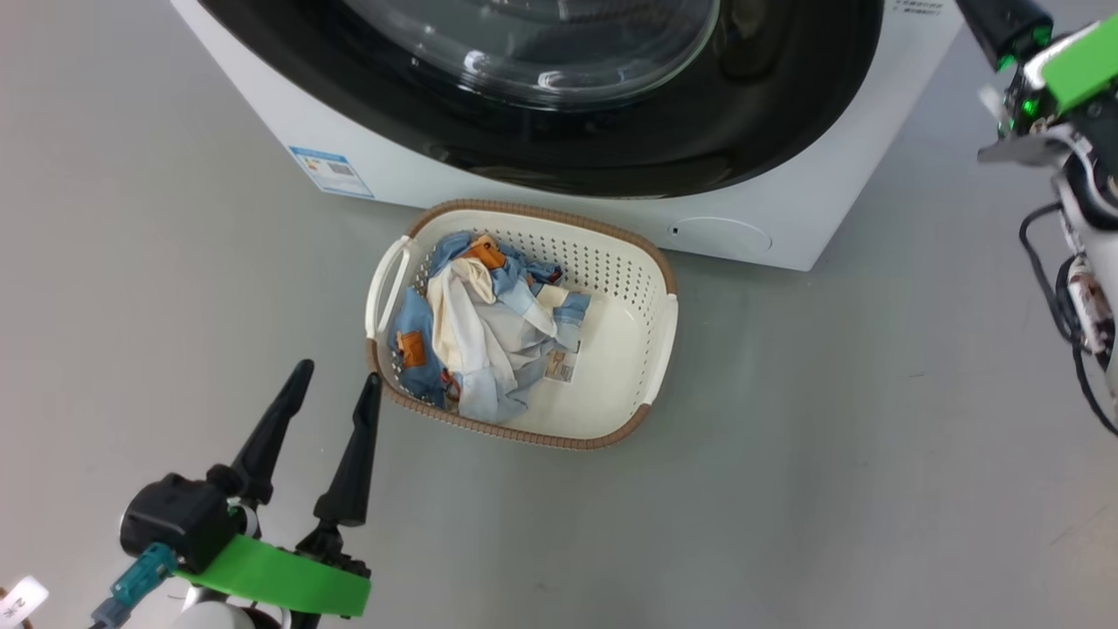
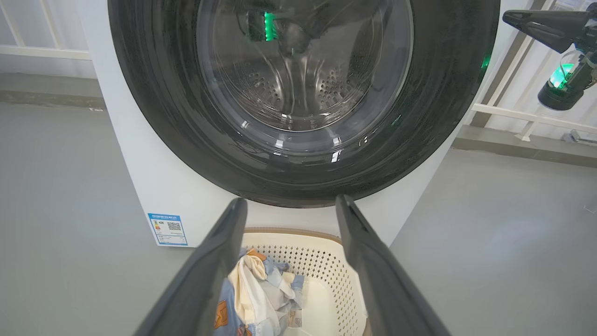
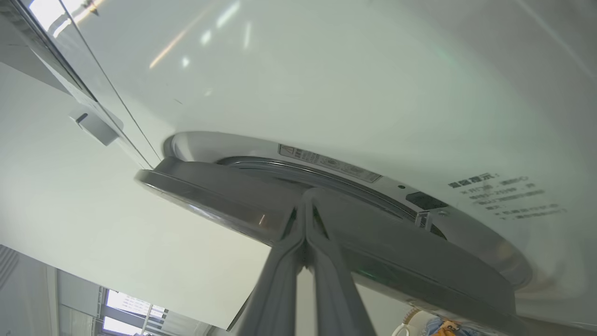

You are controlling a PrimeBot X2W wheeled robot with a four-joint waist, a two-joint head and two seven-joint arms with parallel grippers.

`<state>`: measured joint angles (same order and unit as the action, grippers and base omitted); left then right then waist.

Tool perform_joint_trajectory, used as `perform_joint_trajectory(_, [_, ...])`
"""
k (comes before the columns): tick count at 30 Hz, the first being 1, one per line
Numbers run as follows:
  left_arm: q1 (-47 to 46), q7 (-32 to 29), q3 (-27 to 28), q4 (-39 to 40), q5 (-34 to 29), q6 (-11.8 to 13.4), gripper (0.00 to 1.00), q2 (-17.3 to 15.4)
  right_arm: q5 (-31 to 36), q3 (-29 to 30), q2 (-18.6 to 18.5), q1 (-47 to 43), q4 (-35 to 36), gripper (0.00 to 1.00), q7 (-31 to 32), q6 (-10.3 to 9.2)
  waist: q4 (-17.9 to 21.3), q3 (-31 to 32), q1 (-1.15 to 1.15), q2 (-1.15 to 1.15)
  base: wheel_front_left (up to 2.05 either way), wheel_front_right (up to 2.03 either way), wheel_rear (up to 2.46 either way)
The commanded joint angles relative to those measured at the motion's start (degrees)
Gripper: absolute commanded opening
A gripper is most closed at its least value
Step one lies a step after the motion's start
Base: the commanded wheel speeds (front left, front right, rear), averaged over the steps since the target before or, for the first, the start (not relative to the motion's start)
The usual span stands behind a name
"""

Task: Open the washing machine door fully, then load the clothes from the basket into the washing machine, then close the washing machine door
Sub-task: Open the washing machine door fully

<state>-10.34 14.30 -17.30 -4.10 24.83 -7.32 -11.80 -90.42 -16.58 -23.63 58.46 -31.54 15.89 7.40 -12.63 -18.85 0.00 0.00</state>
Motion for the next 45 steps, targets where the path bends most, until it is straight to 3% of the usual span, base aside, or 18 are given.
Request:
perform_joint_trajectory(1, [-2.0,0.7,1.6,1.5,0.5,-0.2,1.00,-1.6,-0.7,-0.7,0.3,1.6,0.9,0.00,0.6,0.09,-0.3,-0.6,0.00,0.00,0.00,0.00,0.00])
perform_joint_trajectory(24, [-4.9,0.7,0.1,2.3,1.8,-0.2,1.00,-1.8,0.2,-2.8,2.0,9.7,-5.8,0.00,6.7,0.09,-1.9,-5.0,0.00,0.00,0.00,0.00,0.00])
perform_joint_trajectory(45, [-4.5,0.7,1.3,1.5,1.2,-0.2,1.00,-1.7,0.8,-7.9,3.5,4.2,-2.9,0.00,12.7,0.09,0.5,-1.7,0.00,0.00,0.00,0.00,0.00])
